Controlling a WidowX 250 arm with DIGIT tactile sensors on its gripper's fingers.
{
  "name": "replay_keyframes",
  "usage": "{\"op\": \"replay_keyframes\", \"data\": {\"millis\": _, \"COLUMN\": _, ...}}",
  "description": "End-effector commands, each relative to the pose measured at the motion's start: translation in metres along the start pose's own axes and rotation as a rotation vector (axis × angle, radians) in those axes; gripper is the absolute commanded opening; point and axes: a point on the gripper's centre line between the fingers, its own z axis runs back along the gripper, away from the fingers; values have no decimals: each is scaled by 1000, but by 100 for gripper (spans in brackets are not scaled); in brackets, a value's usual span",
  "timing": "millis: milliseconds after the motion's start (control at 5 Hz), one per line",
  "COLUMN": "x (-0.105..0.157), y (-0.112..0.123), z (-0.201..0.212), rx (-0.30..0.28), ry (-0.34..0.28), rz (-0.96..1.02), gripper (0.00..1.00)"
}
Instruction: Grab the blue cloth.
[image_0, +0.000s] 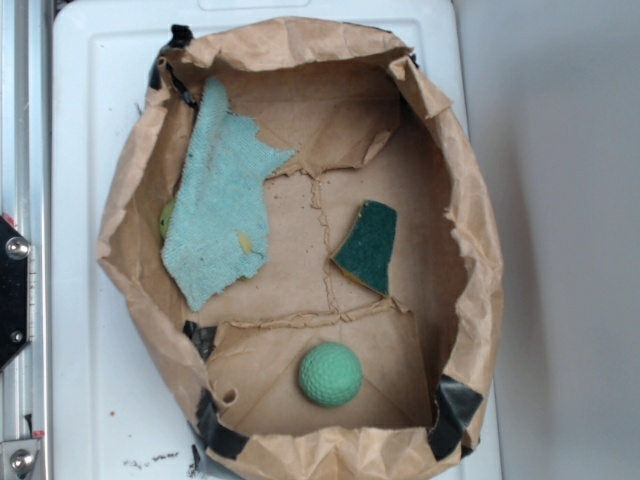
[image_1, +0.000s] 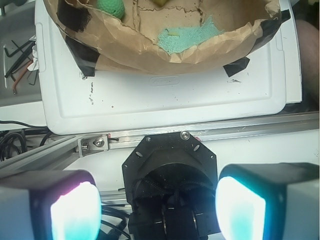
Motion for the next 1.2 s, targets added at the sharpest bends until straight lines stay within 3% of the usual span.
{"op": "replay_keyframes", "data": {"millis": 0, "x": 0, "y": 0, "z": 0, "rx": 0, "ry": 0, "rz": 0, "gripper": 100}}
{"op": "replay_keyframes", "data": {"millis": 200, "x": 22, "y": 5, "z": -5, "rx": -27, "ry": 15, "rz": 69, "gripper": 100}}
{"op": "replay_keyframes", "data": {"millis": 800, "x": 78, "y": 51, "z": -38, "rx": 44, "ry": -81, "rz": 163, "gripper": 100}}
{"op": "replay_keyframes", "data": {"millis": 1000, "x": 107, "y": 61, "z": -56, "rx": 53, "ry": -110, "rz": 108, "gripper": 100}}
